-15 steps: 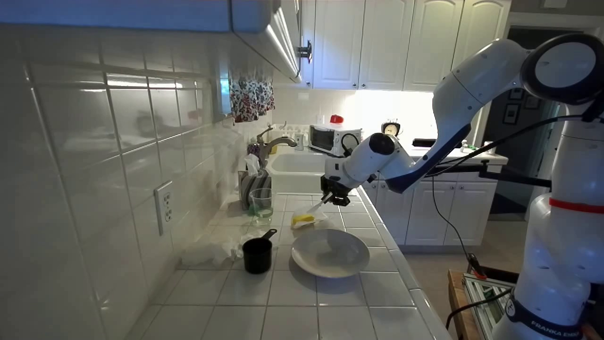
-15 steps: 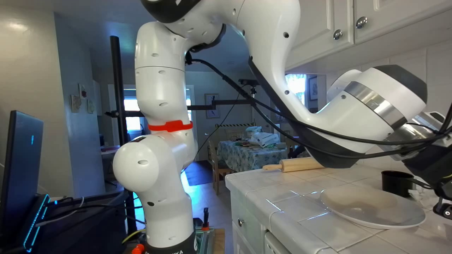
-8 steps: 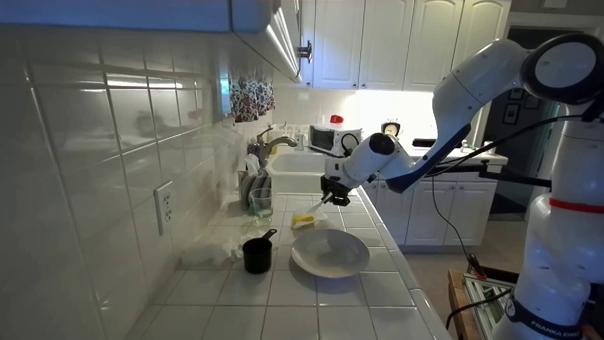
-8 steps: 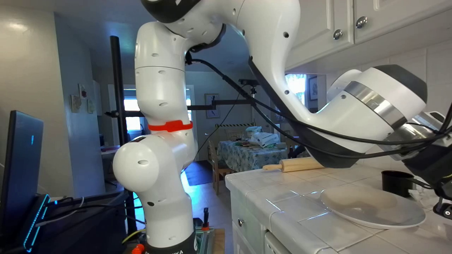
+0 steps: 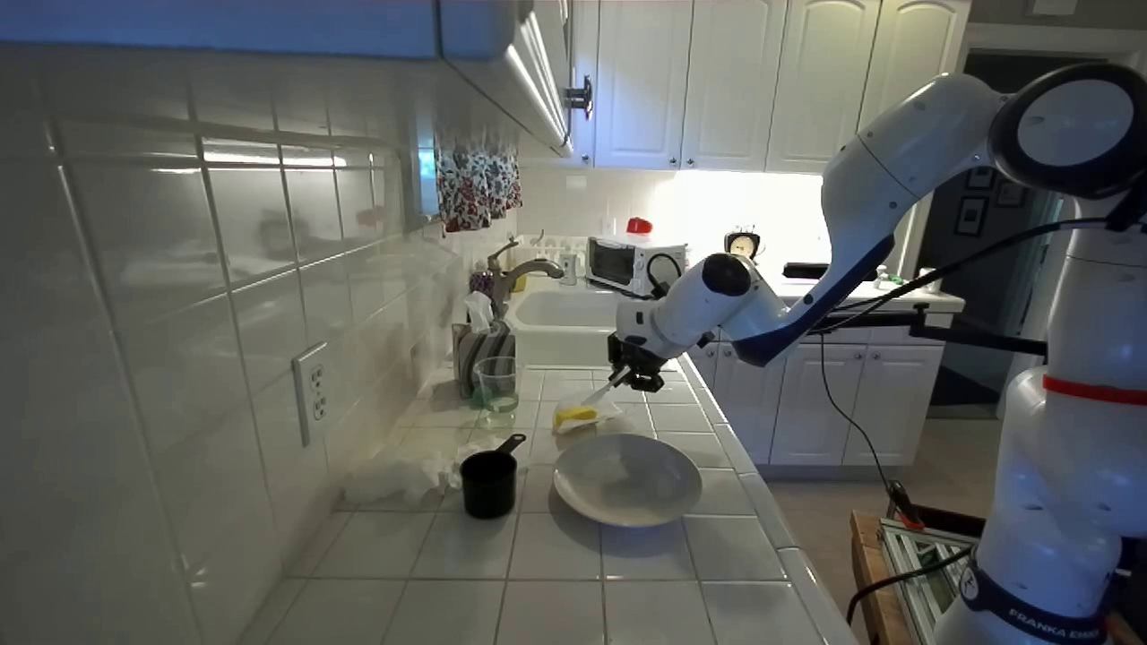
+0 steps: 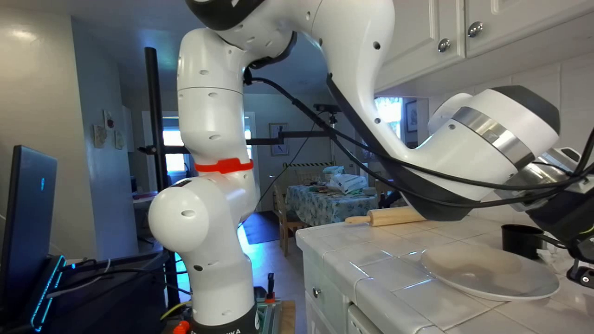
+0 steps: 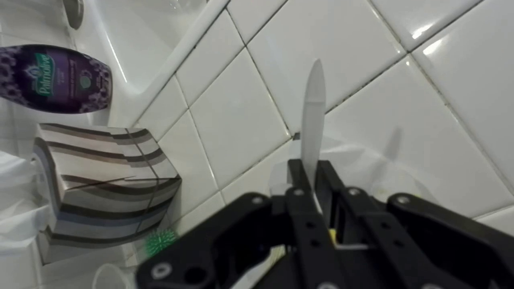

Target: Use the knife to cut the butter

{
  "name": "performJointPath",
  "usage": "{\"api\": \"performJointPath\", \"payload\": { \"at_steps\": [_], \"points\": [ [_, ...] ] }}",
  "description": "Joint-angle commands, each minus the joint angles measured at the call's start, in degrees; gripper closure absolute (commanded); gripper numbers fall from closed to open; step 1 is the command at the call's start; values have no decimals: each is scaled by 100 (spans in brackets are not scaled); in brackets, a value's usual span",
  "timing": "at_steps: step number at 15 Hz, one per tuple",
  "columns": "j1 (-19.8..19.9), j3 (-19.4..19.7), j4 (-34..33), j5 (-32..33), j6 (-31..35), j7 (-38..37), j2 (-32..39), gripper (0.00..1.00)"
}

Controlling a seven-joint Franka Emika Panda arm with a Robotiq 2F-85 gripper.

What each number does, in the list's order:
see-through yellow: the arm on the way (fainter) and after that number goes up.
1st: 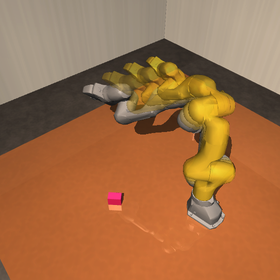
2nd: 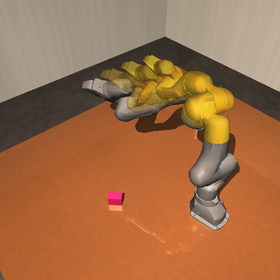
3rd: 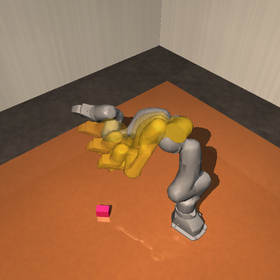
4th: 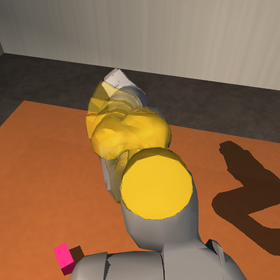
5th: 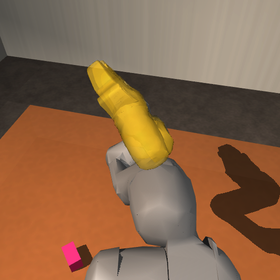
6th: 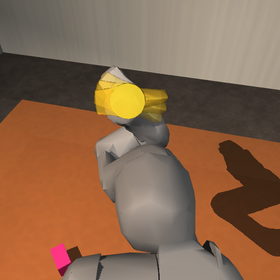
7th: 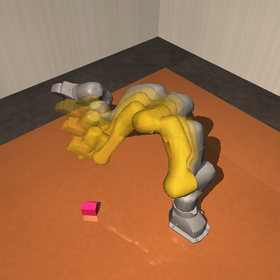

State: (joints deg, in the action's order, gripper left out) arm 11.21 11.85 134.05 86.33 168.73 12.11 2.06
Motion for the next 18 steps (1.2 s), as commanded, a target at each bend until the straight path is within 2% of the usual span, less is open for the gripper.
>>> {"api": "performJointPath", "payload": {
  "at_steps": [1,10,18],
  "points": [
    [-22,-28,-111,453,59,-360,57,97],
    [14,-15,-369,1574,116,-1285,291,97],
    [16,-32,-484,1945,102,-1577,605,97]
  ]
}}
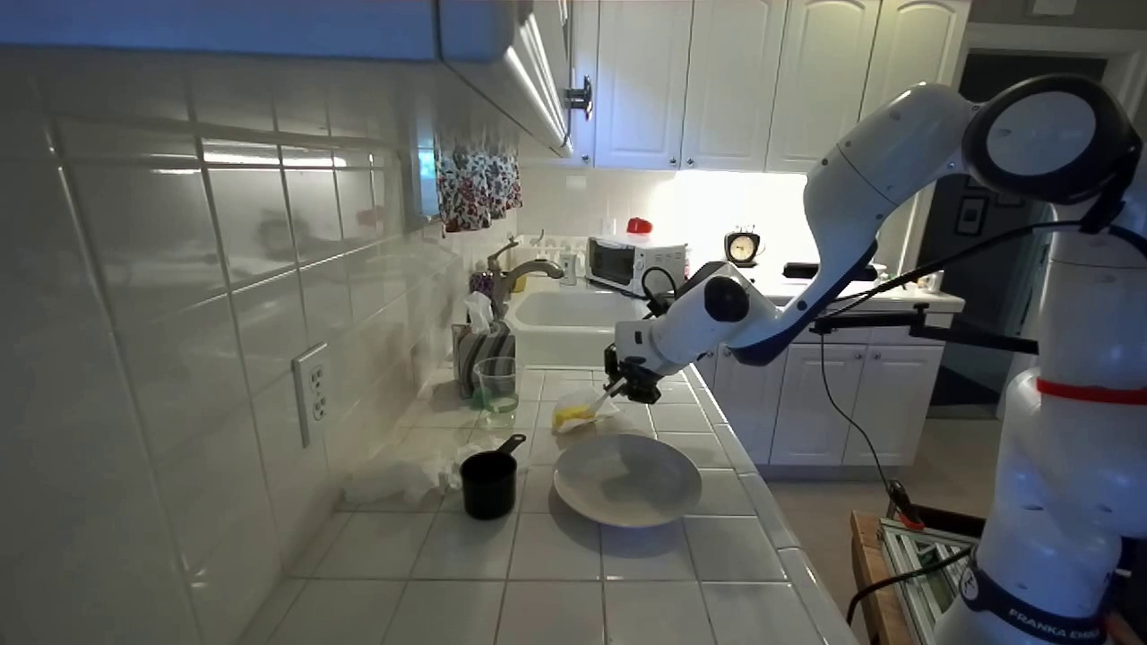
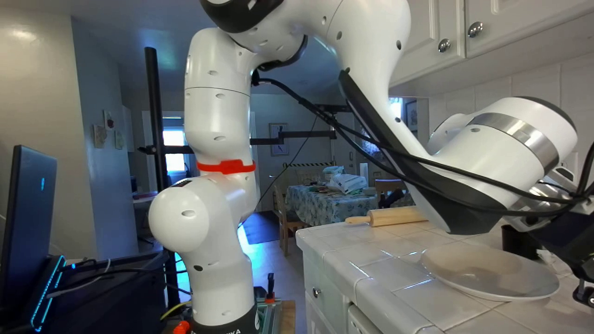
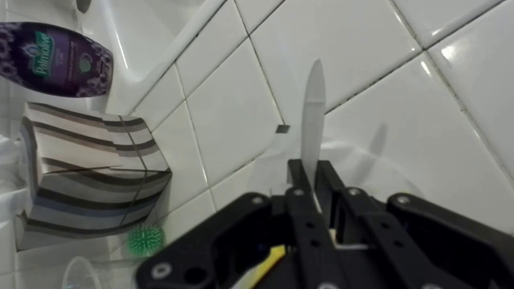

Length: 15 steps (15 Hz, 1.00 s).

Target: Use the knife to cut the butter

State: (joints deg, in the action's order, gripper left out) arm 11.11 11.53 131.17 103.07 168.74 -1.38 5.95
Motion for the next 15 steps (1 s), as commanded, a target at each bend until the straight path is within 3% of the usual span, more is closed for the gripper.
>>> {"api": "performJointPath", "payload": {
  "at_steps": [1,6,15],
  "points": [
    [27,1,-184,243,102,-182,250,97],
    [25,0,-141,200,107,-118,262,97],
    [226,57,350,-1276,28,1159,-205,97]
  ]
}}
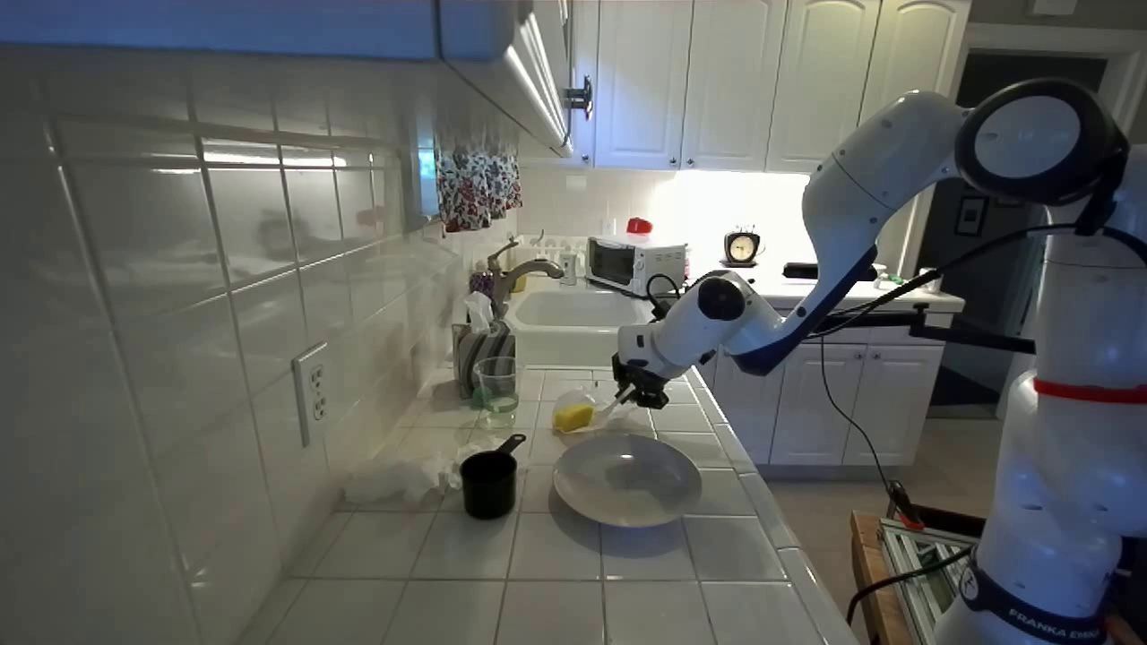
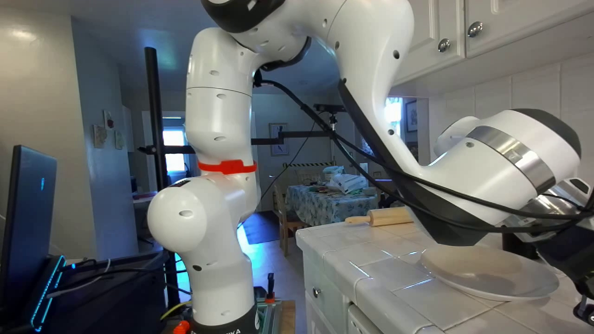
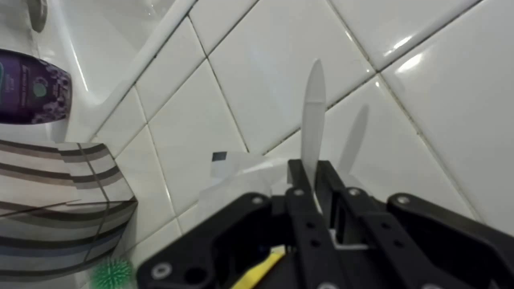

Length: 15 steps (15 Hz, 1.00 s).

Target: Use the knife to cut the butter

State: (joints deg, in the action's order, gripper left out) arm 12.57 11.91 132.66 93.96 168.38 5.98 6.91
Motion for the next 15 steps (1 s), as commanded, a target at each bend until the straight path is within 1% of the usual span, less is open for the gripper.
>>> {"api": "performJointPath", "payload": {
  "at_steps": [1,6,11,15],
  "points": [
    [87,22,205,-473,52,485,-346,97],
    [61,23,113,-794,48,683,-544,97],
    [63,31,-38,-668,30,532,-470,97],
    [63,31,-124,-674,75,560,-319,97]
  ]
}}
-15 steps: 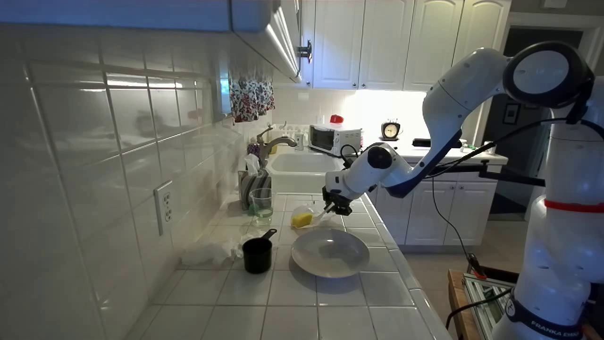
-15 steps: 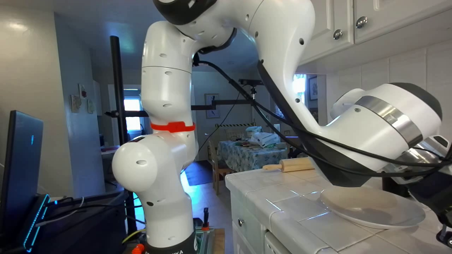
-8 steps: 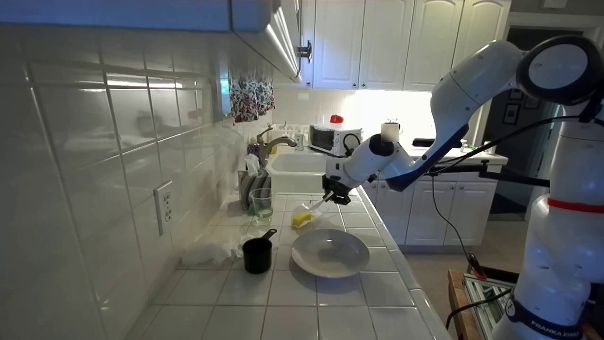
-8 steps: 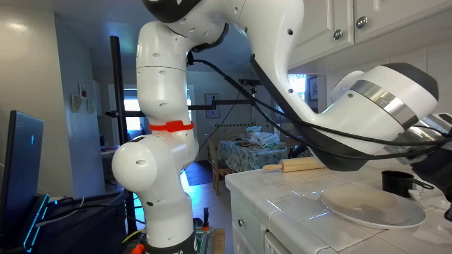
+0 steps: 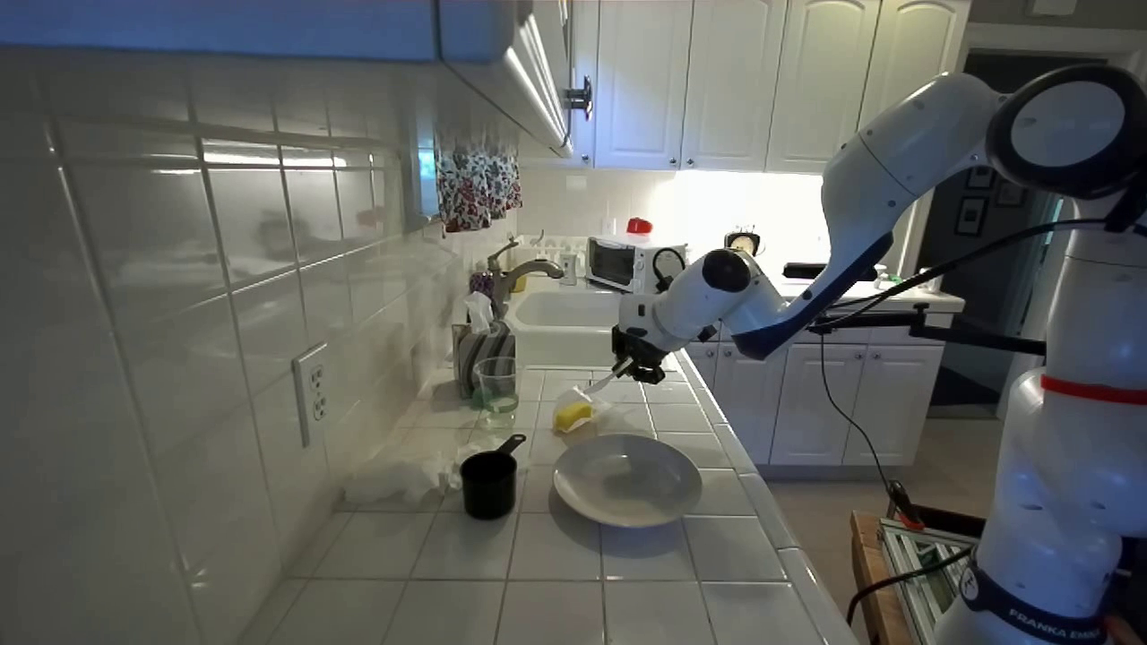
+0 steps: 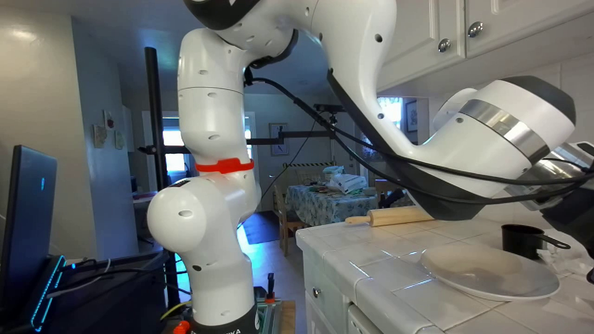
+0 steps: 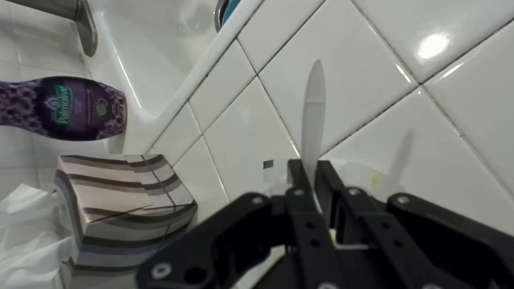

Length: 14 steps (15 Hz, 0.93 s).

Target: Use the knife to cut the butter

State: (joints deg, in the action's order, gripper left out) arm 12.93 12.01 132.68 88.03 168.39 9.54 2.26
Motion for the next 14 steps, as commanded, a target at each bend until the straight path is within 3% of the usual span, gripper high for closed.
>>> {"api": "performJointPath", "payload": {
  "at_steps": [1,14],
  "points": [
    [28,22,-152,-52,71,180,176,97],
    [18,-3,-347,-130,58,272,571,97]
  ]
}}
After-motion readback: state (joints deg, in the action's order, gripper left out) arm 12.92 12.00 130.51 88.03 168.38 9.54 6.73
